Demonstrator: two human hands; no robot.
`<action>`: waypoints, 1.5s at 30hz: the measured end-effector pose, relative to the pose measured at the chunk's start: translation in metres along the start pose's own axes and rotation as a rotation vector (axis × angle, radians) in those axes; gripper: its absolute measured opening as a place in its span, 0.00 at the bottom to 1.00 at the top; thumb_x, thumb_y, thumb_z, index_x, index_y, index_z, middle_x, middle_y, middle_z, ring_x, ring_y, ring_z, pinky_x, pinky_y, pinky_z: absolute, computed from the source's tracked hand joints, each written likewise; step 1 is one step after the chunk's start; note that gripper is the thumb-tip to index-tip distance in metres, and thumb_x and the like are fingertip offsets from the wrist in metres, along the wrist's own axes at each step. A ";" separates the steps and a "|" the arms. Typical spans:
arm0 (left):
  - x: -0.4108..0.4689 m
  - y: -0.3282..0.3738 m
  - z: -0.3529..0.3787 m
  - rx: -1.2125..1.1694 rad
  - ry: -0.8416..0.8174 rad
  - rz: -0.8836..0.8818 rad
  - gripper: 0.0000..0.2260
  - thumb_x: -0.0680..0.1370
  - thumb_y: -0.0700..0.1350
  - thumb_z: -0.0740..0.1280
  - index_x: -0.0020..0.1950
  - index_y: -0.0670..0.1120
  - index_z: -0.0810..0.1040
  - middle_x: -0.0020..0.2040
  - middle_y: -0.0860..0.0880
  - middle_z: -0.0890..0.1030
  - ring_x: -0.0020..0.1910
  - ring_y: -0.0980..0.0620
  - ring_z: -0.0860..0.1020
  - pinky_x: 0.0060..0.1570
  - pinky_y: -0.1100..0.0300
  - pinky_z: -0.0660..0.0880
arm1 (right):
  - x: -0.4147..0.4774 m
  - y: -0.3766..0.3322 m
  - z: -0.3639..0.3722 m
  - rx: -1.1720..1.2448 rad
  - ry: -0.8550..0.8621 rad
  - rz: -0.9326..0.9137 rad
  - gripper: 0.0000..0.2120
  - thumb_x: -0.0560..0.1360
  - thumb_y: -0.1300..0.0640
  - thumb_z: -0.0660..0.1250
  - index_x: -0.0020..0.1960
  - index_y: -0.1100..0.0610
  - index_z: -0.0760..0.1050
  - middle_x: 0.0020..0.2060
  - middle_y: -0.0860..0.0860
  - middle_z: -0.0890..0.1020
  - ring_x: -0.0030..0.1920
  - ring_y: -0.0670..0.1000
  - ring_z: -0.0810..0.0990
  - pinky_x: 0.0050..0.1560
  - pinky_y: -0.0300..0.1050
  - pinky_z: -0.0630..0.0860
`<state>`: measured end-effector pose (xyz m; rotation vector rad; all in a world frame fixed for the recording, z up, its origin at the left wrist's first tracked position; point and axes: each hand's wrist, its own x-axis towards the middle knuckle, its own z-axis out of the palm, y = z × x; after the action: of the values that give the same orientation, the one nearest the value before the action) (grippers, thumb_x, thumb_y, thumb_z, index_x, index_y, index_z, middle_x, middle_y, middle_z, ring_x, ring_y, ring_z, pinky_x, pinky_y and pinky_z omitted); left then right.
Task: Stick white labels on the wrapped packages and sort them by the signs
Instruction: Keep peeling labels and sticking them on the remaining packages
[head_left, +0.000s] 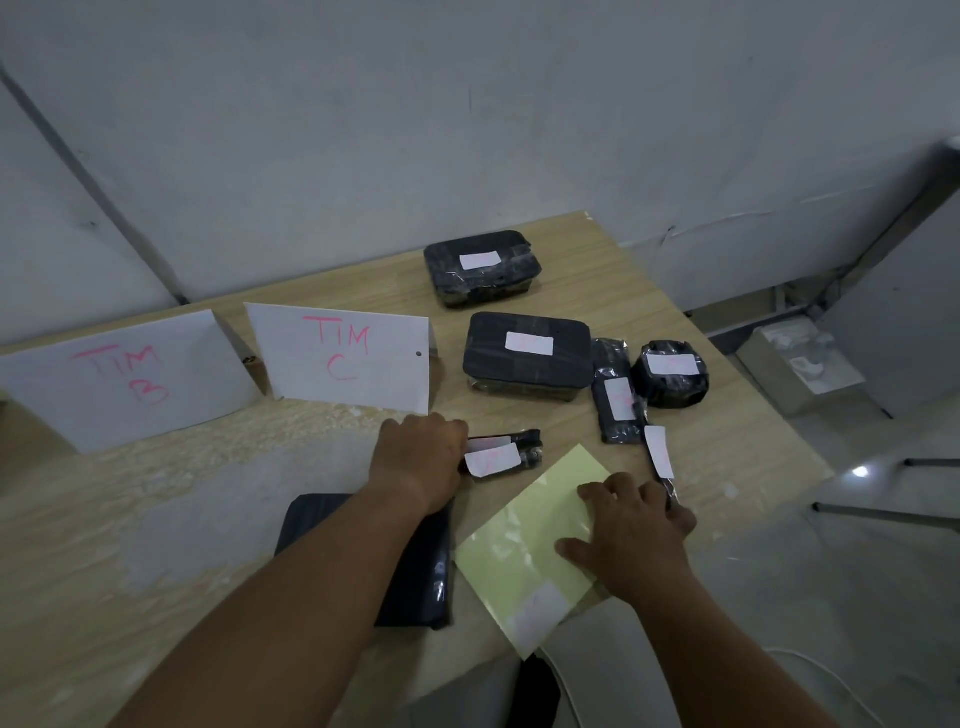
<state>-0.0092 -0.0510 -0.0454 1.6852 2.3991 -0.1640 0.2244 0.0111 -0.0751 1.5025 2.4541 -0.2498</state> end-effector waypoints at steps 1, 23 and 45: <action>-0.002 0.001 -0.001 0.000 0.023 0.047 0.11 0.78 0.50 0.65 0.60 0.53 0.75 0.56 0.49 0.78 0.54 0.46 0.76 0.52 0.52 0.67 | -0.003 0.000 0.001 -0.009 0.001 0.007 0.33 0.68 0.28 0.61 0.69 0.39 0.62 0.67 0.46 0.66 0.66 0.55 0.63 0.60 0.59 0.62; -0.027 0.037 0.011 0.149 0.073 0.368 0.21 0.78 0.63 0.58 0.58 0.49 0.77 0.54 0.46 0.79 0.53 0.44 0.76 0.51 0.50 0.68 | -0.009 0.003 0.010 -0.019 -0.013 0.043 0.36 0.70 0.28 0.59 0.72 0.43 0.57 0.70 0.49 0.62 0.66 0.59 0.63 0.59 0.61 0.62; -0.039 0.049 0.022 0.275 -0.017 0.535 0.13 0.80 0.46 0.61 0.64 0.51 0.77 0.62 0.48 0.78 0.62 0.44 0.72 0.62 0.45 0.64 | -0.045 -0.026 0.020 -0.024 -0.085 -0.285 0.28 0.70 0.30 0.62 0.61 0.49 0.70 0.56 0.48 0.74 0.54 0.51 0.72 0.53 0.49 0.68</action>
<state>0.0519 -0.0742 -0.0564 2.3654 1.8889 -0.4317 0.2235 -0.0438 -0.0799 1.1047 2.5865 -0.3286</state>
